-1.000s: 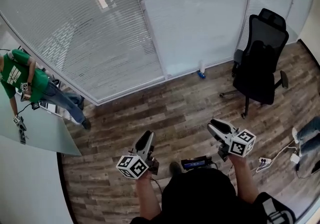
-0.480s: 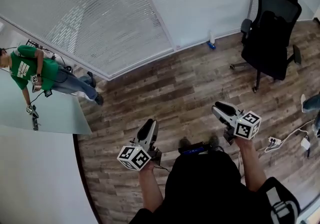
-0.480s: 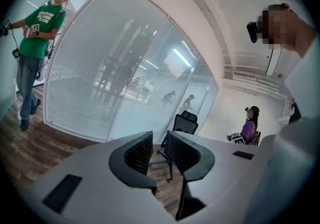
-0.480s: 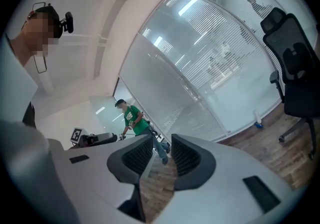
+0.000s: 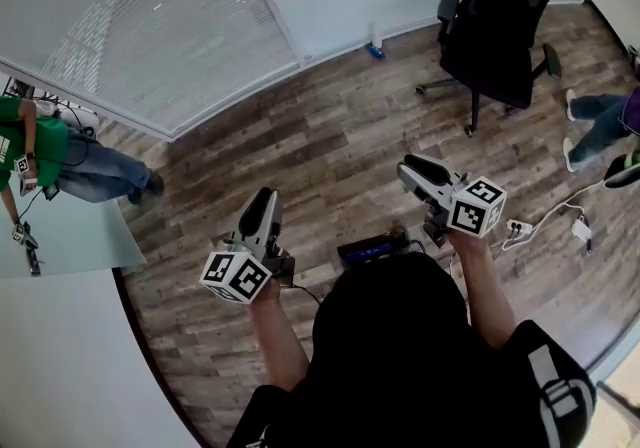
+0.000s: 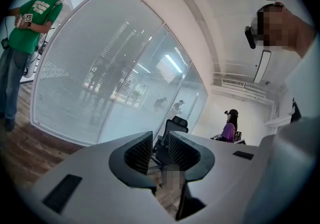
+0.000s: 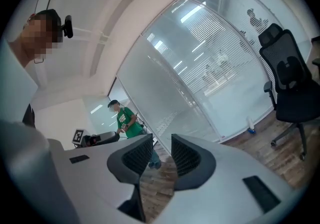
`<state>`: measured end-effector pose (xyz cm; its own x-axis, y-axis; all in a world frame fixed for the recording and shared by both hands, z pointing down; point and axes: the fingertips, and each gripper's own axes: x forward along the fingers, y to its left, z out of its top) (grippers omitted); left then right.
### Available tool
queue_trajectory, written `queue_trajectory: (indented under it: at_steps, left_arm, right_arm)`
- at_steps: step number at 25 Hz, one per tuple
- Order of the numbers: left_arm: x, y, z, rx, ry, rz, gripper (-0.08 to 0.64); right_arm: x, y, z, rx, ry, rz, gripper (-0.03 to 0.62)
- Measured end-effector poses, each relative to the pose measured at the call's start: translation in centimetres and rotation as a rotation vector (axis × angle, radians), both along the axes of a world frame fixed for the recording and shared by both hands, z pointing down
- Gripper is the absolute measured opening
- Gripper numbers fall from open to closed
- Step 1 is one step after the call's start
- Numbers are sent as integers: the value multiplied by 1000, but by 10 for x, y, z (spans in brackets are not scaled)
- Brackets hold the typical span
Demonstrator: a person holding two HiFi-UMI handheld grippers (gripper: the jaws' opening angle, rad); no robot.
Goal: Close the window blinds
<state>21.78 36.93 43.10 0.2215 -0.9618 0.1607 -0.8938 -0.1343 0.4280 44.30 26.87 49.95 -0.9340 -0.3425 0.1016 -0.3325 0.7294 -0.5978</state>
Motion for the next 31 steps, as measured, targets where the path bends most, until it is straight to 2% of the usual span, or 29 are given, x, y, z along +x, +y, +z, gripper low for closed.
queue_trajectory:
  at_steps: [9,18,24,31]
  left_arm:
    - [13,6,13,10,80,31,109]
    - [1,20,19,1,94,-11,110]
    - [-1,17,21,8,94,-20,109]
    - [-5,25,27,-32,97,-41,109]
  right_arm:
    - [25,21,1,-11,73,44,120]
    - [-3,29,-2,13,89,-16,115]
    - [-4,23,0,18,93,-27,115]
    - [-11,27,8,-13,104,-43,115]
